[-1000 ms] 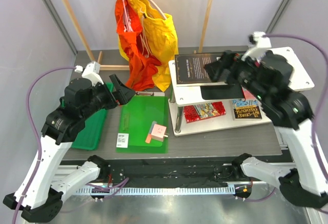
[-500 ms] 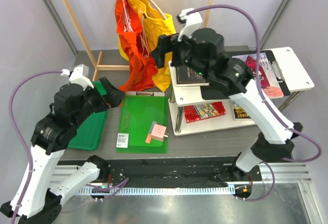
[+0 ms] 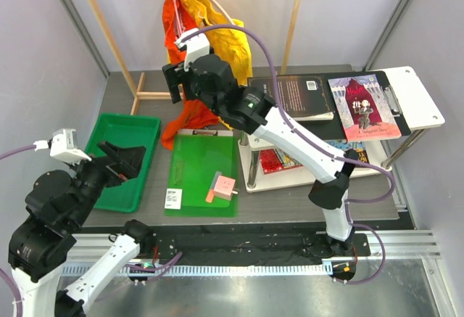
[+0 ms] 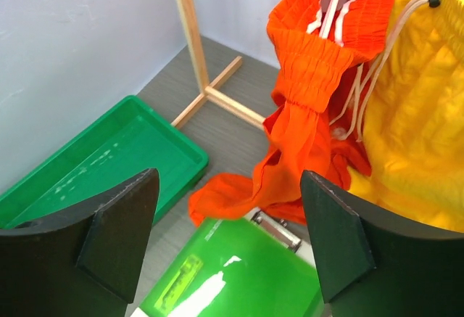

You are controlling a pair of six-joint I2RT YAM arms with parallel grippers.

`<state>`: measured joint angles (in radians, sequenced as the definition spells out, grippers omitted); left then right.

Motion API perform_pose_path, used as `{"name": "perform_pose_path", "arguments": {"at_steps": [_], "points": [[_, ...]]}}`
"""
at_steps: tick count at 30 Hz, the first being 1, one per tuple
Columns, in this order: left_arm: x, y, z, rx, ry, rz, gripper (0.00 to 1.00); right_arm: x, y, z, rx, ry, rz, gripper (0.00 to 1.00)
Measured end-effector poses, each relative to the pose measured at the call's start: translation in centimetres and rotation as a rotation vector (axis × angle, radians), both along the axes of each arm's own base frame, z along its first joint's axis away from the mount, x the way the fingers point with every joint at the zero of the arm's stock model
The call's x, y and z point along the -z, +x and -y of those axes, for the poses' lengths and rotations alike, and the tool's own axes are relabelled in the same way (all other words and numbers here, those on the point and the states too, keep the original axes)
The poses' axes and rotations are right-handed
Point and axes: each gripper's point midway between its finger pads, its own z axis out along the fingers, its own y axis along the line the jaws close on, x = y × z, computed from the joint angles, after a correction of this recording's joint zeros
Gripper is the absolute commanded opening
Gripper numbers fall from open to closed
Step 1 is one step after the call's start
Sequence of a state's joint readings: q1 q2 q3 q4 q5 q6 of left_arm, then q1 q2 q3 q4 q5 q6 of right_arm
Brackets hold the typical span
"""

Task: Remove the shorts from the hanger

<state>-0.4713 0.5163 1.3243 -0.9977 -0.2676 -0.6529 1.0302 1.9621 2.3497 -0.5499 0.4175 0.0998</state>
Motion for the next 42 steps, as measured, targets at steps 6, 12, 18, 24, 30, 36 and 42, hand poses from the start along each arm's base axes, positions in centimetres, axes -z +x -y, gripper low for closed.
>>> {"name": "perform_pose_path", "arguments": {"at_steps": [6, 12, 18, 24, 30, 36, 42], "points": [[1.2, -0.2, 0.2, 0.006, -0.009, -0.039, 0.98, 0.9, 2.8, -0.8, 0.101, -0.021, 0.074, 0.73], [1.2, -0.4, 0.4, 0.018, -0.012, -0.044, 0.98, 3.4, 5.1, -1.2, 0.188, -0.076, 0.098, 0.64], [1.2, -0.4, 0.4, 0.02, -0.013, -0.042, 0.98, 4.3, 6.1, -1.1, 0.234, -0.087, 0.104, 0.5], [0.1, -1.0, 0.8, 0.054, -0.043, -0.022, 0.97, 2.9, 7.0, -0.7, 0.26, -0.03, 0.134, 0.46], [-1.0, -1.7, 1.3, 0.086, -0.077, -0.004, 0.97, 2.2, 8.3, -0.9, 0.272, 0.034, 0.159, 0.41], [-1.6, -2.0, 1.4, 0.099, -0.097, 0.008, 0.97, 4.0, 9.8, -1.3, 0.279, 0.05, 0.134, 0.35], [-1.9, -2.2, 1.6, 0.11, -0.108, 0.012, 0.97, 4.8, 10.2, -2.0, 0.259, 0.09, 0.126, 0.18]]}}
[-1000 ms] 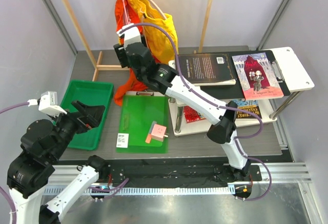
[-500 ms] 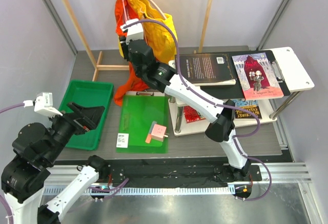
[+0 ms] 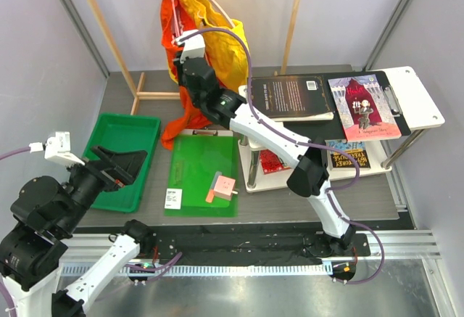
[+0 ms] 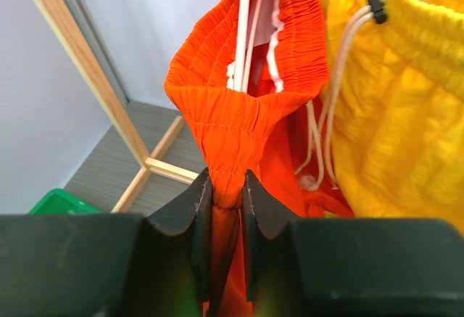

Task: Remove the shorts from the hanger

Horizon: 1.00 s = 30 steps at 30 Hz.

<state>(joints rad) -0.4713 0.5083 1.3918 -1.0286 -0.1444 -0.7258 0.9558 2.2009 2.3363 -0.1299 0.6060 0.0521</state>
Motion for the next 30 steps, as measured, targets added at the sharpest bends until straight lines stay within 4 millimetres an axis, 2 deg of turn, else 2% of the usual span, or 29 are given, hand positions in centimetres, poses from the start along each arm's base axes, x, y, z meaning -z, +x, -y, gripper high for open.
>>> {"name": "perform_pose_path", "arguments": {"at_steps": [2, 3, 4, 12, 16, 26, 30], "points": [[0.1, 0.0, 0.0, 0.001, 0.0, -0.002, 0.97, 0.1, 0.0, -0.5, -0.02, 0.022, 0.002, 0.1], [0.1, 0.1, 0.0, 0.001, 0.001, -0.004, 0.97, 0.2, 0.0, -0.7, -0.025, 0.038, -0.001, 0.03], [0.2, 0.1, 0.1, 0.001, 0.001, -0.005, 0.97, 0.1, -0.1, -0.8, -0.028, 0.05, 0.0, 0.01], [0.2, 0.1, 0.2, 0.008, -0.005, -0.008, 0.97, -0.8, -0.3, -2.1, -0.072, 0.232, -0.023, 0.01], [0.2, 0.1, 0.3, 0.01, -0.006, -0.009, 0.97, -0.5, -0.7, -2.9, -0.113, 0.327, -0.037, 0.01], [0.1, 0.1, 0.4, 0.012, -0.022, -0.012, 0.97, -2.0, -0.5, -3.5, -0.215, 0.606, -0.1, 0.01], [0.0, 0.0, 0.4, 0.012, -0.025, -0.011, 0.97, -3.8, -1.1, -3.3, -0.268, 0.717, -0.105, 0.01]]}}
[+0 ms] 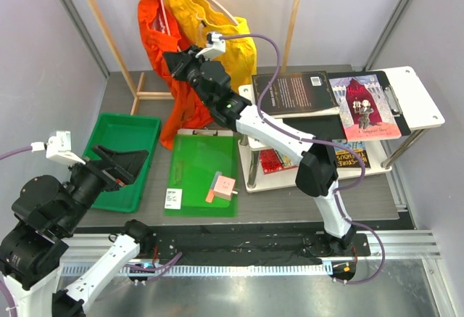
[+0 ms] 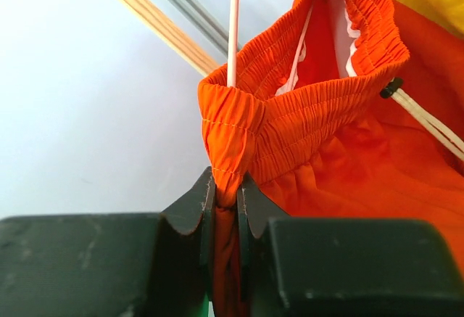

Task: Remove the shorts from the hanger

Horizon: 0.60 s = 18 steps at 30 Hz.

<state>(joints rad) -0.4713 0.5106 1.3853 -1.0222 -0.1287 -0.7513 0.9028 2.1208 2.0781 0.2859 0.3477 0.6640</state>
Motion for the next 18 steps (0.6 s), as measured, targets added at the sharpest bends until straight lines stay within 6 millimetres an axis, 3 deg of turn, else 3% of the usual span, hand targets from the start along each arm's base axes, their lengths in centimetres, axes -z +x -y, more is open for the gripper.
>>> {"name": "perform_pose_path", "arguments": {"at_steps": [9, 18], "points": [[0.0, 0.0, 0.0, 0.0, 0.0, 0.0, 0.97, -3.5, -1.8, -0.4, -0.123, 0.221, 0.002, 0.01], [0.0, 0.0, 0.0, 0.0, 0.0, 0.0, 0.97, -7.8, -4.6, 1.1, -0.262, 0.482, -0.001, 0.01]]}}
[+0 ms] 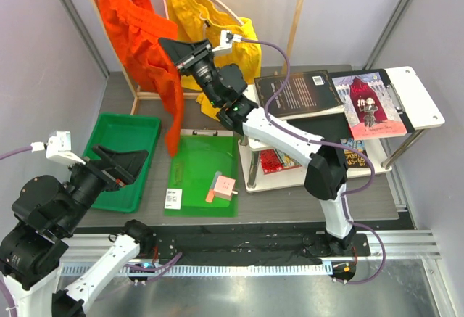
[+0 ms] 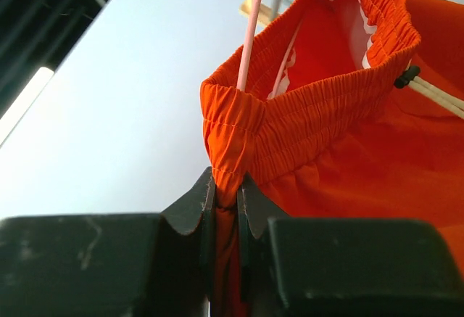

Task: Remove the shorts from the hanger

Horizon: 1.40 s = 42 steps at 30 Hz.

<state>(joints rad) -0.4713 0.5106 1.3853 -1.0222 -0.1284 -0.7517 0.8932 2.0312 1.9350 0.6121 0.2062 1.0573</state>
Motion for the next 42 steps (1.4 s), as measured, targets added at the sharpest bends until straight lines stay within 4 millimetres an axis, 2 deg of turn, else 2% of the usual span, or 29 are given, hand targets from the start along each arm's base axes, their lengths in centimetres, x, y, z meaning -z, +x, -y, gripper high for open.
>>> {"name": "perform_pose_path", "arguments": {"at_steps": [4, 15, 21, 25, 33, 35, 42], "points": [[0.0, 0.0, 0.0, 0.0, 0.0, 0.0, 0.97, -1.3, -1.0, 0.3, -0.06, 0.078, 0.001, 0.01], [-0.7, -0.3, -0.2, 0.0, -0.008, 0.018, 0.97, -0.6, -3.6, 2.4, -0.112, 0.071, -0.026, 0.01], [-1.3, 0.3, 0.1, 0.0, 0.007, 0.01, 0.97, -0.5, -5.0, 2.4, -0.142, 0.035, 0.012, 0.01], [-2.2, 1.6, 0.7, 0.003, 0.035, -0.005, 0.96, 0.5, -5.4, 2.2, -0.137, -0.043, 0.037, 0.01], [-1.9, 4.8, 2.2, 0.009, 0.096, -0.075, 0.97, 4.1, -6.8, 1.9, -0.14, -0.264, 0.085, 0.01], [-2.8, 5.2, 2.4, 0.007, 0.093, -0.068, 0.96, 5.0, -7.3, 1.9, -0.142, -0.323, 0.104, 0.01], [-8.6, 7.4, 3.4, 0.002, 0.055, 0.027, 0.95, 8.4, -7.5, 2.0, -0.119, -0.526, 0.156, 0.01]]}}
